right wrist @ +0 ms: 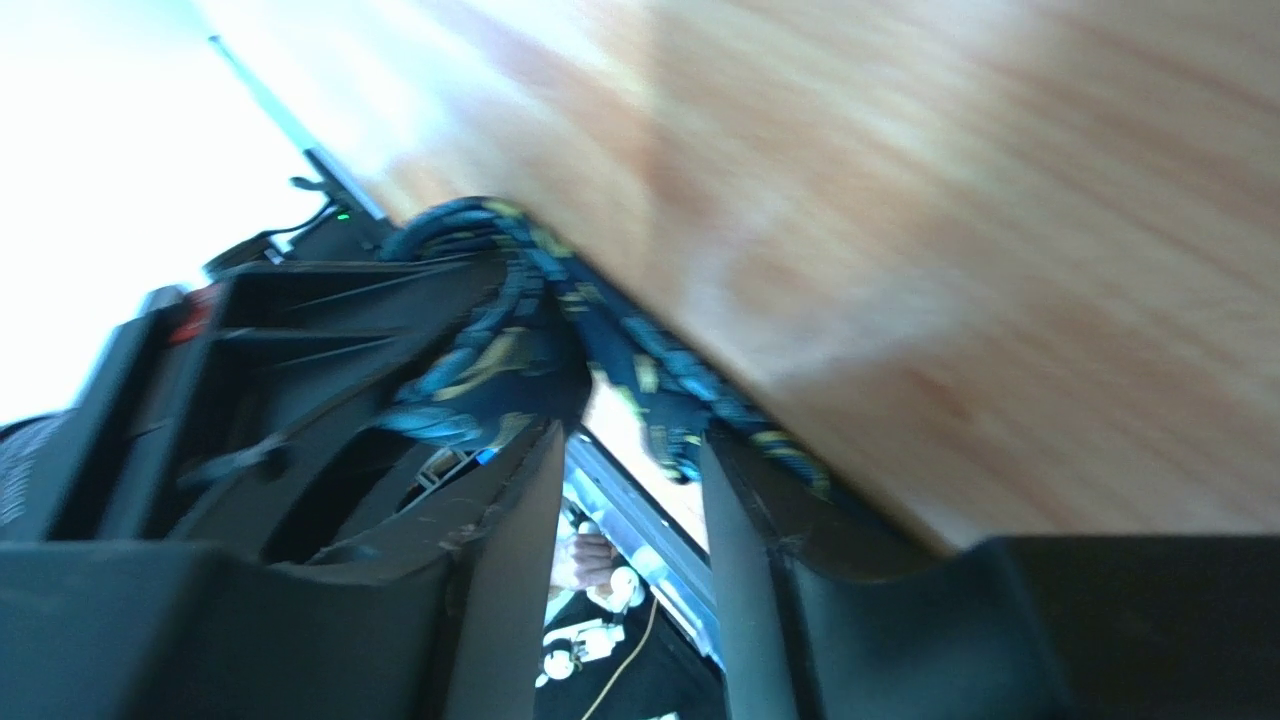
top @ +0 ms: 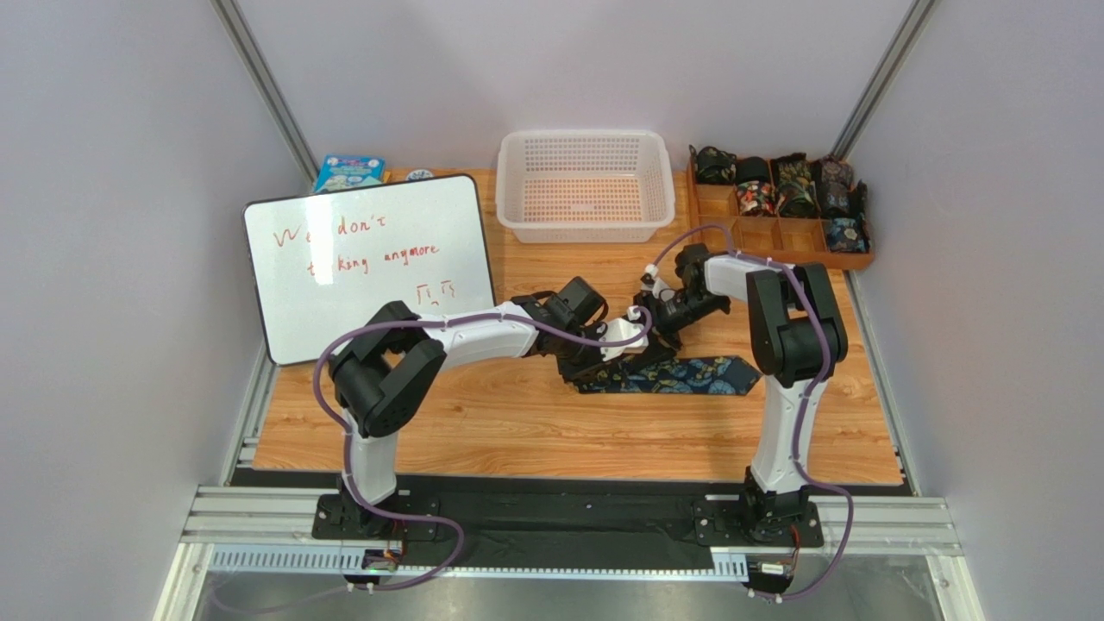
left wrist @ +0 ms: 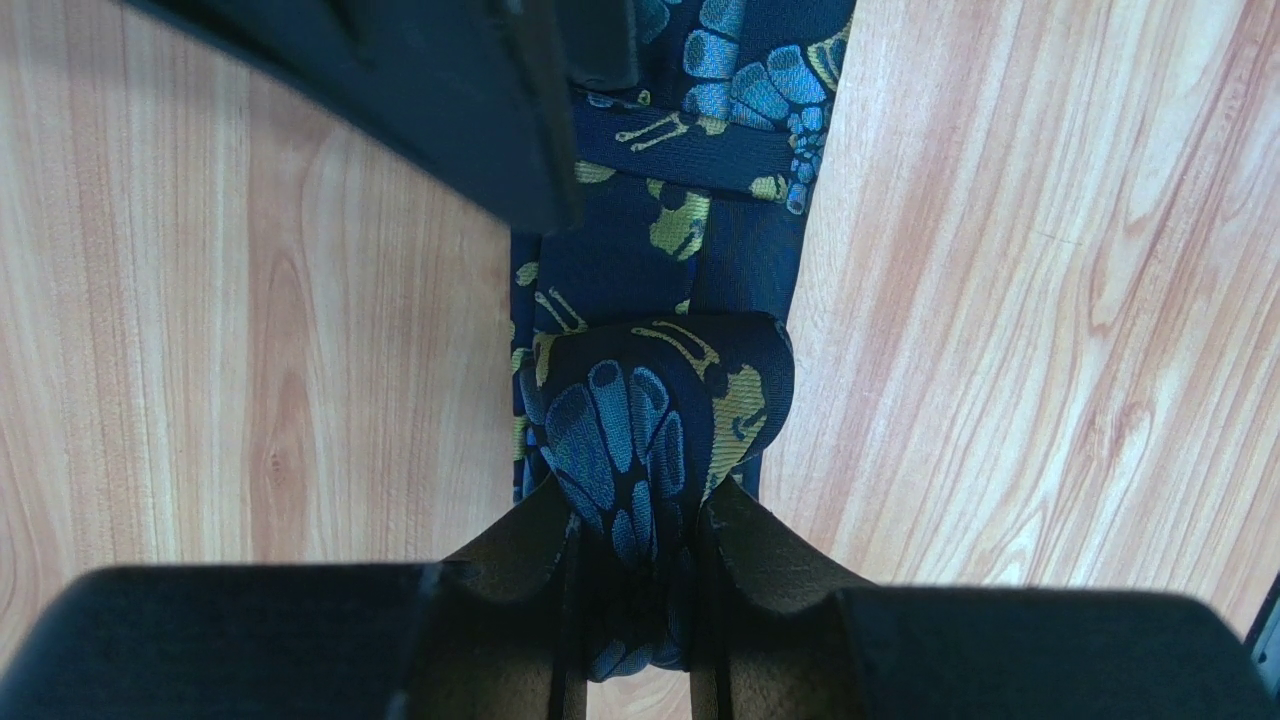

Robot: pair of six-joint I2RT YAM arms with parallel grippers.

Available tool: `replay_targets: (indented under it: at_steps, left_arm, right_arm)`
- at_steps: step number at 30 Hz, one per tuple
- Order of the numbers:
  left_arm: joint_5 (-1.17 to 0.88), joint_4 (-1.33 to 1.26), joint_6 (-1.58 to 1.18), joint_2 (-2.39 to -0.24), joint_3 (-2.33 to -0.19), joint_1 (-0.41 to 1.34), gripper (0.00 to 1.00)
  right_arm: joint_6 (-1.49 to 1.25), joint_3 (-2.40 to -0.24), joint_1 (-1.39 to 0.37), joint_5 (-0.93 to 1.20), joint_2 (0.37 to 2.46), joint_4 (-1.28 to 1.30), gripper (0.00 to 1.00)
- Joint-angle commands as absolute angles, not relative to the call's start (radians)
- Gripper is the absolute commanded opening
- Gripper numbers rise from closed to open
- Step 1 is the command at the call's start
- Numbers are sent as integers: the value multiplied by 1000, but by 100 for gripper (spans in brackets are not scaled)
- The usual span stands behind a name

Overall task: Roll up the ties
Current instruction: Roll the tie at the center of the board.

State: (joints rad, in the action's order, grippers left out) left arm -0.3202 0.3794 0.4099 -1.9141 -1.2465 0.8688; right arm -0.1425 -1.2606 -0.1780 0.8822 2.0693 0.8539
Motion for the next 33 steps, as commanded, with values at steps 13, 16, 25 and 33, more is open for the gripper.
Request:
replay_targets:
  at_steps: [13, 16, 25, 33]
  left_arm:
    - [-344, 407, 422, -1956, -1215, 864, 17]
    - [-350, 407, 414, -1960, -1216, 864, 18]
    - [-362, 406, 416, -1942, -1218, 861, 26]
    - [-406, 402, 423, -1905, -1215, 850, 24]
  right_arm:
    - [-140, -1203, -259, 1086, 2026, 756, 55]
    - [-138, -1192, -273, 1072, 2040, 741, 46]
    - [-137, -1169, -264, 999, 2072, 729, 0]
    - [-149, -1146, -235, 974, 2059, 712, 0]
